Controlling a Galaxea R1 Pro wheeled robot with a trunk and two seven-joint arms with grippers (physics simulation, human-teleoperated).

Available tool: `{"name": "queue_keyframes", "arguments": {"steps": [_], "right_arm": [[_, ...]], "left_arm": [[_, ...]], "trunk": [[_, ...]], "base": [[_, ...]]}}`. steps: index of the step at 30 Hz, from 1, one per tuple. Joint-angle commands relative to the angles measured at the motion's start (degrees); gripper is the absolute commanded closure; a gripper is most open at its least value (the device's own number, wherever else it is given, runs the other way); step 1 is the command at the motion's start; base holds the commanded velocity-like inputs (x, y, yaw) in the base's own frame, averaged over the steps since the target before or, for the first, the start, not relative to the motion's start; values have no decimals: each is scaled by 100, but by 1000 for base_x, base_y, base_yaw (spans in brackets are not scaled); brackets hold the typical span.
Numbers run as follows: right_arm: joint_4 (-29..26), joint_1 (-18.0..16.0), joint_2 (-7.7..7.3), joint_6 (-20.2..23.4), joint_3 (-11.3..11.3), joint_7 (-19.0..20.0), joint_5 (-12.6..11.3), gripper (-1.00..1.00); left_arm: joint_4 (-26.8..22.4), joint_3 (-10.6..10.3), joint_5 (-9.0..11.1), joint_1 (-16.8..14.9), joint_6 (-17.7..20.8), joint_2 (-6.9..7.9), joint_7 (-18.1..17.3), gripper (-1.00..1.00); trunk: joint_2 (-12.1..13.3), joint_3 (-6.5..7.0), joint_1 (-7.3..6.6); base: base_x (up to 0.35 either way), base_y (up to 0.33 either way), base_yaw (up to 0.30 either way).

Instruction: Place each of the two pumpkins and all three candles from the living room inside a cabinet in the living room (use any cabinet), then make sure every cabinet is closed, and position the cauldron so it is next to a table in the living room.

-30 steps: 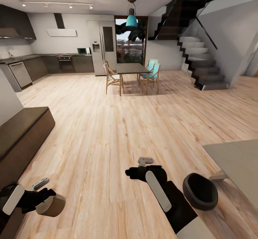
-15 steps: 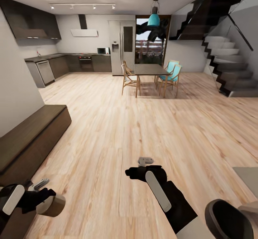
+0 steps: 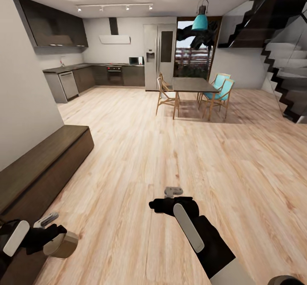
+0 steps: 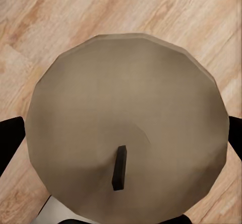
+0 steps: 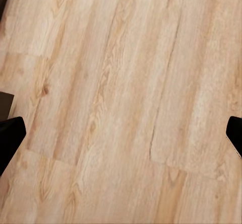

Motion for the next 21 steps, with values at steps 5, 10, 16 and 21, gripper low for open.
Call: {"name": "queue_keyframes", "arguments": {"steps": [5,10,16,21], "right_arm": [[-8,-5,-1,8,6,-60,-62,-100],[-15,-7,-1,8,6,-60,-62,-100],[-24,-6,-1,8,6,-60,-62,-100],[-31,-5,-1,8,9,-60,-62,-100]], "left_arm": [[-6,9,68,-4,25,-3,43,100],[-6,9,68,-4,25,-4,43,100],[-6,9,64,-3,25,0,43,100],[-6,9,67,-4,25,-1,43,100]], "trunk": [[-3,-6,3],[-3,-6,3],[-3,-6,3],[-3,-6,3]], "base": [[331,-83,2],[331,-21,0],[331,-1,0],[331,0,1]]}}
